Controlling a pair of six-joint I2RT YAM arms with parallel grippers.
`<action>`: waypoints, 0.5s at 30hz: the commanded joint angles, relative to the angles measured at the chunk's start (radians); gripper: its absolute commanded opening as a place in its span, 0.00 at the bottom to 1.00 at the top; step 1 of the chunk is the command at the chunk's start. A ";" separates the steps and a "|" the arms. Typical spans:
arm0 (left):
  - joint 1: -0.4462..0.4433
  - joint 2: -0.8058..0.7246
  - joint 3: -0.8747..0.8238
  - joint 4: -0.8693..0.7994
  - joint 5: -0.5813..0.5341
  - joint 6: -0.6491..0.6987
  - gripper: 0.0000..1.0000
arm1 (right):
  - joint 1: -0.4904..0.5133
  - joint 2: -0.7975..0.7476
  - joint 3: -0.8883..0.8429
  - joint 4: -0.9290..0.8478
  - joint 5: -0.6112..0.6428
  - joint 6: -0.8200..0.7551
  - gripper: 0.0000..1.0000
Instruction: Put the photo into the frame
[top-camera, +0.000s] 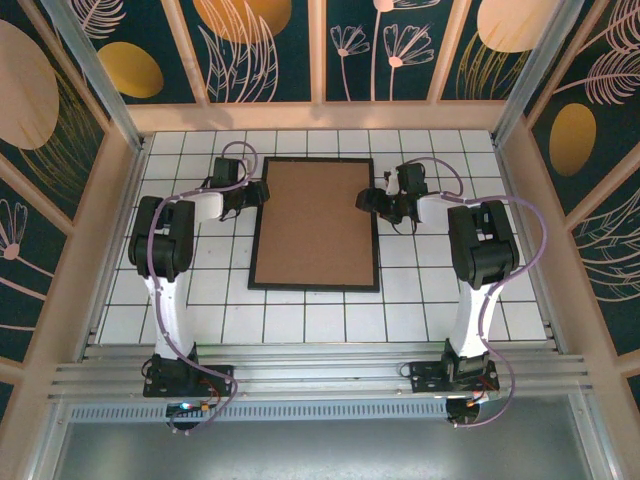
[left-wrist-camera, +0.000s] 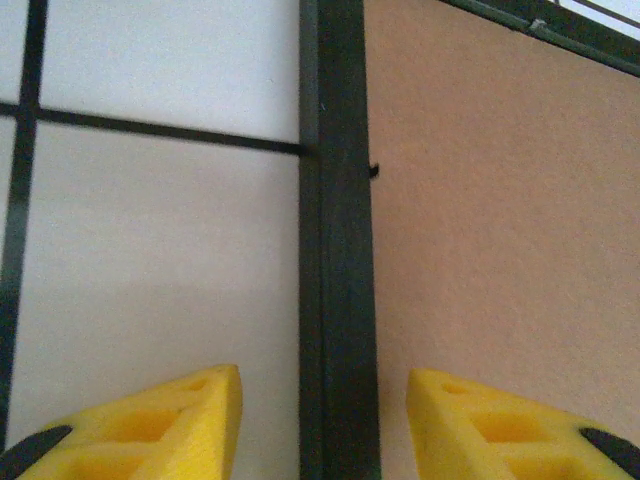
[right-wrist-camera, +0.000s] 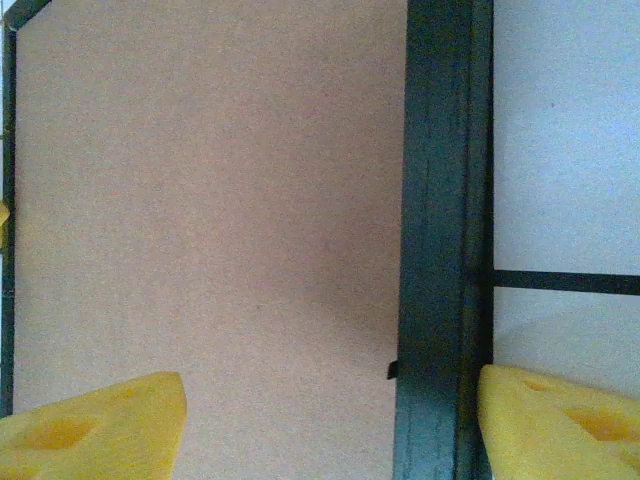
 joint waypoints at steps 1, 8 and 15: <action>-0.014 -0.039 -0.083 0.002 0.075 -0.061 0.46 | -0.013 -0.009 -0.006 -0.051 -0.053 -0.043 0.72; -0.014 -0.003 -0.073 -0.043 0.004 -0.019 0.38 | -0.061 -0.091 -0.082 -0.078 -0.091 -0.073 0.70; -0.016 -0.037 -0.100 -0.080 -0.008 0.042 0.22 | -0.112 -0.105 -0.027 -0.097 -0.016 -0.064 0.68</action>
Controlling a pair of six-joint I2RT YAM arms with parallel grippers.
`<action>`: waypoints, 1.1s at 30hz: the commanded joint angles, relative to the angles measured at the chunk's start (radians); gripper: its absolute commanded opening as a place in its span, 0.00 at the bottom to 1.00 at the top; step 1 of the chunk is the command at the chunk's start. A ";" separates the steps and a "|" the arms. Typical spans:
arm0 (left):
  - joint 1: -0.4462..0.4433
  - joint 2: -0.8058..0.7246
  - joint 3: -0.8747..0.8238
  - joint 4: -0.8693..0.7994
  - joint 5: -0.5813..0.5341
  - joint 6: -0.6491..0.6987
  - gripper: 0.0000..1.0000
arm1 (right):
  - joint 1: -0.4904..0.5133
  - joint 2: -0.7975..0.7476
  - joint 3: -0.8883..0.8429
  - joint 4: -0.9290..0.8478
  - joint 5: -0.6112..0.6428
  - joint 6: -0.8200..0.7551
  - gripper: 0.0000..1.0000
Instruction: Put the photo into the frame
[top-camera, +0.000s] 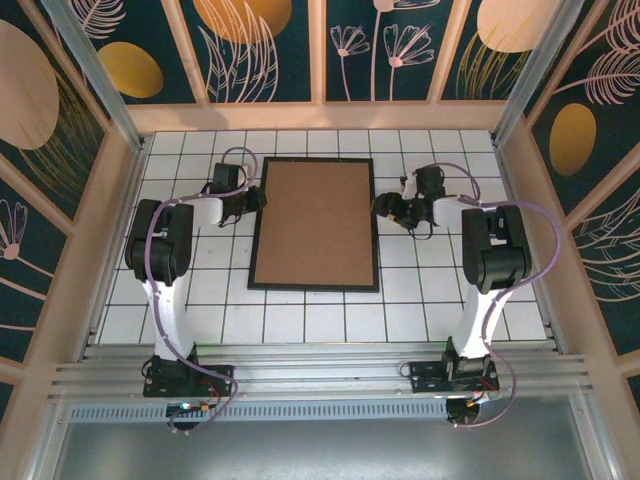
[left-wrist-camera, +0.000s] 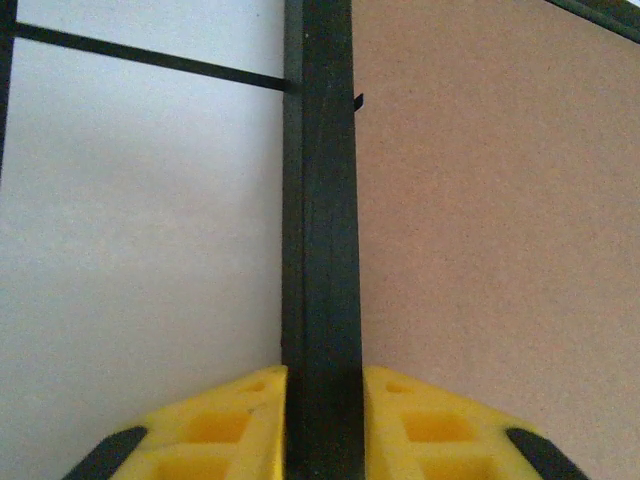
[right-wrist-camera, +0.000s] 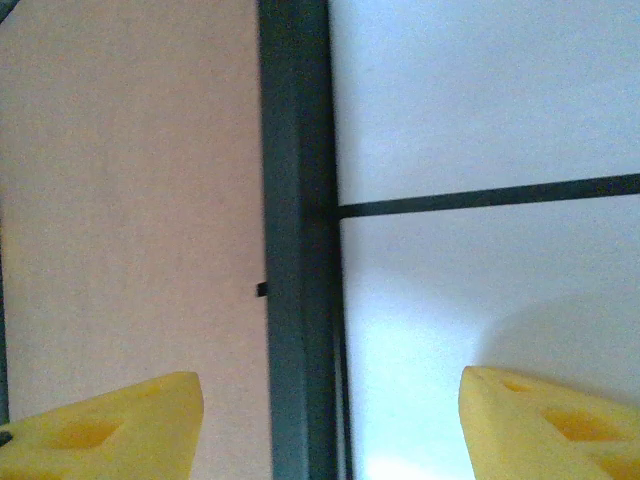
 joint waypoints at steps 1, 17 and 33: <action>-0.011 -0.024 -0.062 -0.092 -0.007 0.037 0.20 | -0.010 -0.051 0.041 -0.041 0.043 -0.020 0.68; -0.076 -0.110 -0.225 -0.019 -0.008 0.072 0.17 | -0.038 0.189 0.364 -0.204 -0.006 -0.133 0.59; -0.082 -0.103 -0.202 -0.028 -0.019 0.074 0.18 | -0.031 0.398 0.577 -0.335 -0.085 -0.200 0.40</action>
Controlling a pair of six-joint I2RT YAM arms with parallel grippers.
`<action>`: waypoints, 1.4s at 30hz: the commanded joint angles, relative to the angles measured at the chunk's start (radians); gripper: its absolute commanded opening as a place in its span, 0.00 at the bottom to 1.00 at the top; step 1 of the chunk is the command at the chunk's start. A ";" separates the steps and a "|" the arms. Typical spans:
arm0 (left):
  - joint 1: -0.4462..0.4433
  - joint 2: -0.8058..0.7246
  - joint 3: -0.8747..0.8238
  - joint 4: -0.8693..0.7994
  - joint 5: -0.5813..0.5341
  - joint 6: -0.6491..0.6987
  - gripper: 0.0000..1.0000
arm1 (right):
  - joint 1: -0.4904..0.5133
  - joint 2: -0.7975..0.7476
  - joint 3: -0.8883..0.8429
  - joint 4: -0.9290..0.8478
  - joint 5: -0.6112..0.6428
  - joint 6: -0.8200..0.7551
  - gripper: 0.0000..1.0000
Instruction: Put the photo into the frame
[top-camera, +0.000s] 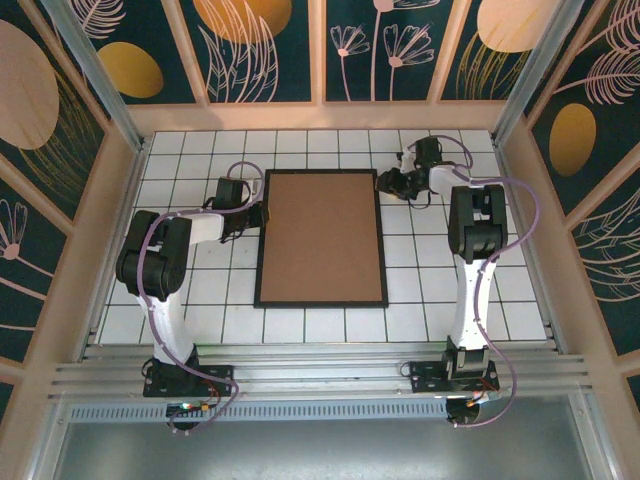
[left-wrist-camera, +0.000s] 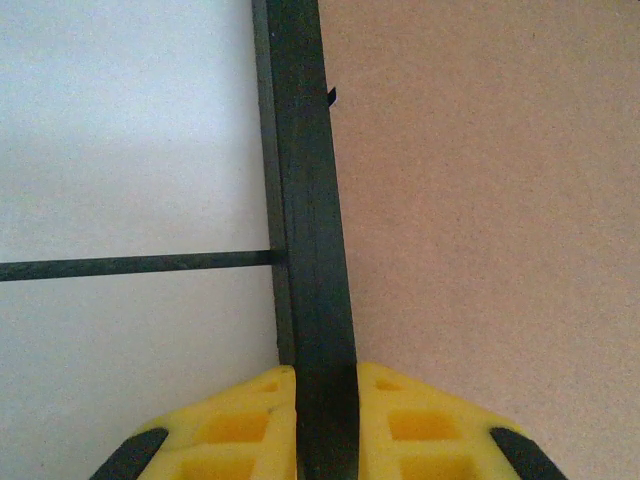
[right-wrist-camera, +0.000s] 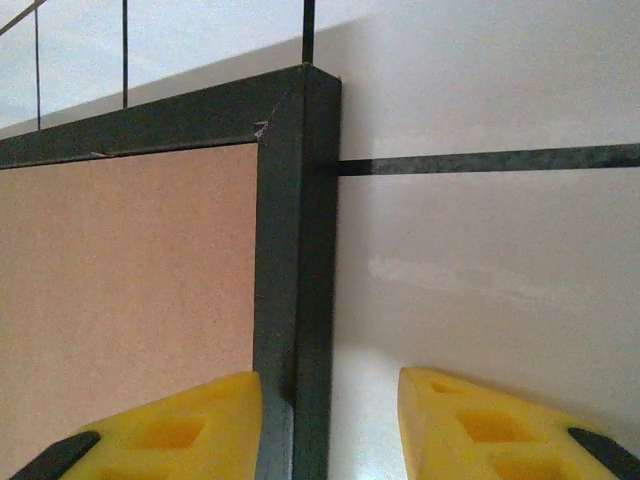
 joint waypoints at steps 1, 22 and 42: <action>-0.021 0.042 0.006 -0.080 0.019 0.038 0.18 | 0.011 0.040 0.027 -0.066 -0.028 -0.030 0.40; -0.023 0.043 0.007 -0.083 0.017 0.041 0.18 | 0.044 0.068 0.060 -0.139 0.003 -0.063 0.42; -0.033 0.047 0.018 -0.092 0.013 0.054 0.18 | 0.106 0.131 0.145 -0.242 0.212 -0.037 0.41</action>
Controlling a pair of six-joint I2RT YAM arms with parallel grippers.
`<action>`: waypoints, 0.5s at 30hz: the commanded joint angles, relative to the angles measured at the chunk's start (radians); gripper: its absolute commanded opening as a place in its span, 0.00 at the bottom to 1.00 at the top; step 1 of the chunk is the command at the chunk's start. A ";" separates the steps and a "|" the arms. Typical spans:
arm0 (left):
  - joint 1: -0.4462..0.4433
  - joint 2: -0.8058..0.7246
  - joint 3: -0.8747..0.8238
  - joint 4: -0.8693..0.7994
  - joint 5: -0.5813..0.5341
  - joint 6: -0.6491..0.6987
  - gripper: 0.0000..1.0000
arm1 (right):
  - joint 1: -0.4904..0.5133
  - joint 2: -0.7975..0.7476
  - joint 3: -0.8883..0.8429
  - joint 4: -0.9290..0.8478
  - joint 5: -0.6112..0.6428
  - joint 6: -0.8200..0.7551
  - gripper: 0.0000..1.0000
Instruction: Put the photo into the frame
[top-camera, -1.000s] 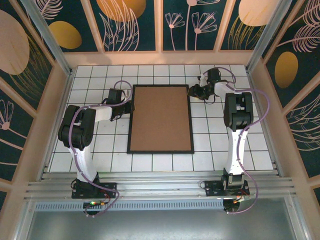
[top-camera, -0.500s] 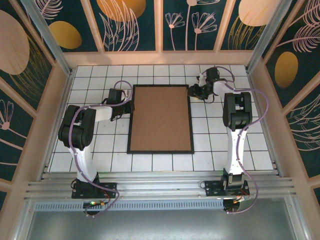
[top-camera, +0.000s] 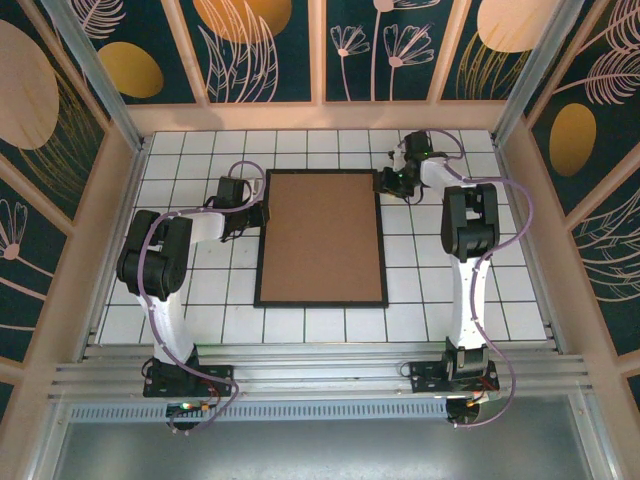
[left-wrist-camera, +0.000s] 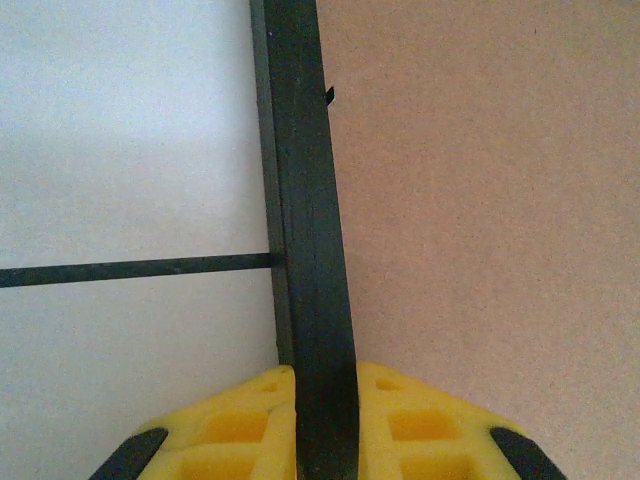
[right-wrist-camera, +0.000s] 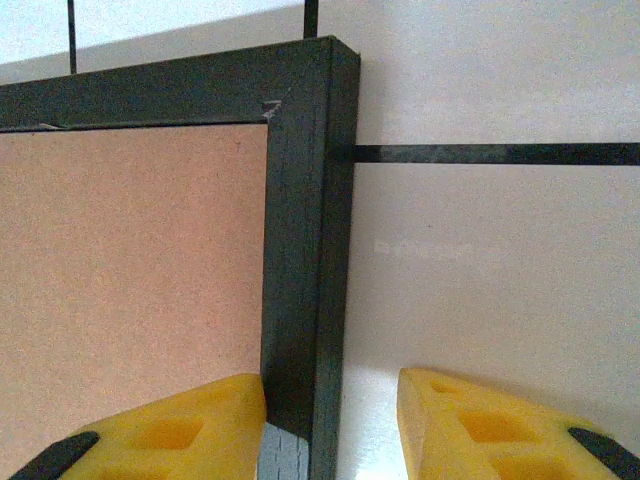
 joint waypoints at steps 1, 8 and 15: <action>-0.029 0.043 0.004 -0.076 0.021 0.046 0.18 | 0.056 0.095 0.013 -0.064 0.079 0.021 0.42; -0.038 0.042 0.010 -0.080 0.018 0.054 0.18 | 0.101 0.122 0.043 -0.110 0.198 0.035 0.43; -0.049 0.045 0.015 -0.086 0.008 0.065 0.18 | 0.163 0.144 0.077 -0.177 0.349 0.032 0.45</action>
